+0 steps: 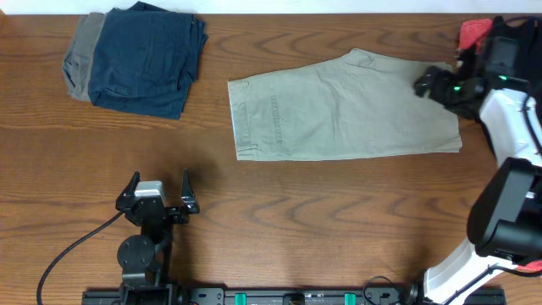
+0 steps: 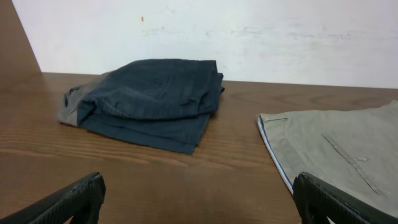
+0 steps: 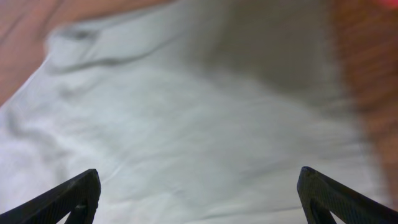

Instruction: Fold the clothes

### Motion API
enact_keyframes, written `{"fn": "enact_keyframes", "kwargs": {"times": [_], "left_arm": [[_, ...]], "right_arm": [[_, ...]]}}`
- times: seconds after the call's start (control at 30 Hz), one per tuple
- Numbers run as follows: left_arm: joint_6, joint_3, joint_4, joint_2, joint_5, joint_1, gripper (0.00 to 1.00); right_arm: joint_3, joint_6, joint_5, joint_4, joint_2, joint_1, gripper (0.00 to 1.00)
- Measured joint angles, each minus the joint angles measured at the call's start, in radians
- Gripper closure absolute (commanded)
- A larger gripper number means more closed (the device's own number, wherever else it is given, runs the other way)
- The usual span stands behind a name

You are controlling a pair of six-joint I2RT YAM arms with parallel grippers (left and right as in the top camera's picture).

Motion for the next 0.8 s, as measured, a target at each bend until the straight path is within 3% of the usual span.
{"fn": "enact_keyframes", "kwargs": {"times": [0.03, 0.07, 0.1, 0.17, 0.27, 0.3, 0.5, 0.8], "left_arm": [[0.0, 0.0, 0.0, 0.0, 0.0, 0.0, 0.02], [0.0, 0.0, 0.0, 0.0, 0.0, 0.0, 0.02], [0.0, 0.0, 0.0, 0.0, 0.0, 0.0, 0.02], [0.0, 0.0, 0.0, 0.0, 0.0, 0.0, 0.02], [0.0, 0.0, 0.0, 0.0, 0.0, 0.0, 0.02], [0.0, 0.0, 0.0, 0.0, 0.0, 0.0, 0.02], [0.0, 0.0, 0.0, 0.0, 0.0, 0.0, 0.02], [0.0, 0.0, 0.0, 0.0, -0.001, 0.0, 0.02]], "right_arm": [[0.0, -0.007, -0.006, -0.005, 0.0, 0.025, 0.03], [0.0, -0.017, -0.012, -0.008, 0.0, 0.06, 0.12], [0.0, -0.026, -0.018, -0.009, 0.0, 0.099, 0.33], [0.0, -0.042, -0.024, -0.002, 0.0, 0.17, 0.6], [-0.004, -0.045, 0.012, 0.045, 0.0, 0.278, 0.95], [-0.01, -0.041, 0.043, 0.066, 0.0, 0.315, 0.99], [-0.056, 0.024, 0.212, 0.113, 0.031, 0.472, 0.99], [-0.062, 0.09, 0.274, 0.136, 0.179, 0.513, 0.99]]}}
